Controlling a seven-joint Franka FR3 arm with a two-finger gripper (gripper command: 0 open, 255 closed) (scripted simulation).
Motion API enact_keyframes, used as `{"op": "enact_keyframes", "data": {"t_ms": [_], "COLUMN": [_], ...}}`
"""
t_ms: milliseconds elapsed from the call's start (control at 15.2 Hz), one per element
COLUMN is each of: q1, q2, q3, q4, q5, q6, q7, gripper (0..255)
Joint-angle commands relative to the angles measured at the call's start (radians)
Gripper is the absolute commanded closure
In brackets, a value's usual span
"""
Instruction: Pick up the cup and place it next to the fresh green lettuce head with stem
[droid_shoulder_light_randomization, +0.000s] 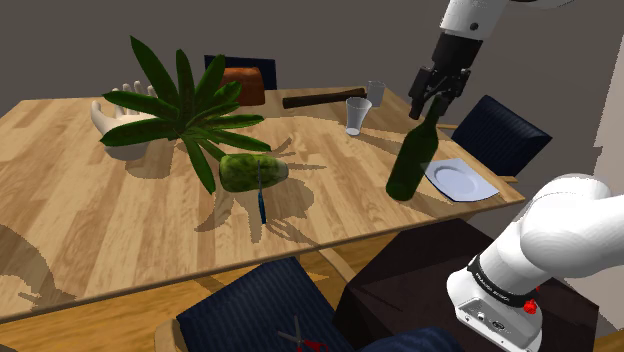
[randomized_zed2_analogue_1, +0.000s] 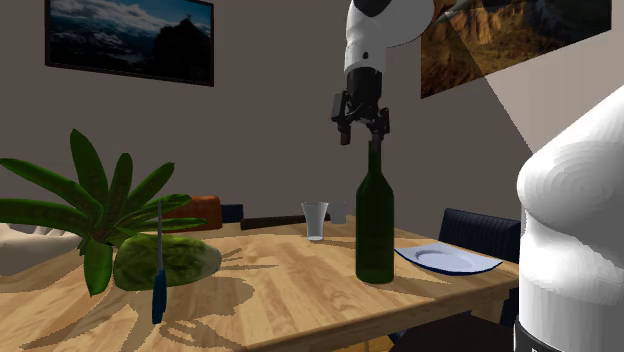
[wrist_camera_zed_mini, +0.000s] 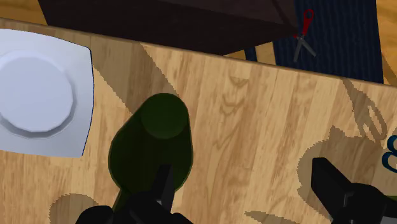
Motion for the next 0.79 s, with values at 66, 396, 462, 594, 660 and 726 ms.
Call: {"op": "enact_keyframes", "data": {"t_ms": [66,396,462,594,660,726], "q1": [-0.005,-0.024,-0.026,-0.031,-0.032,-0.034], "q2": [0.031,0.193,0.228,0.297,0.333,0.368], "q3": [-0.015,-0.091,-0.107,-0.136,-0.15,-0.165], "q4": [0.009,0.071,0.087,0.123,0.143,0.164], "q5": [-0.004,-0.009,-0.007,0.0,0.006,0.013], "q6": [0.022,0.122,0.14,0.172,0.186,0.2], "q7": [-0.014,-0.085,-0.099,-0.129,-0.145,-0.161], "gripper": [0,0,0,0,0,0]}}
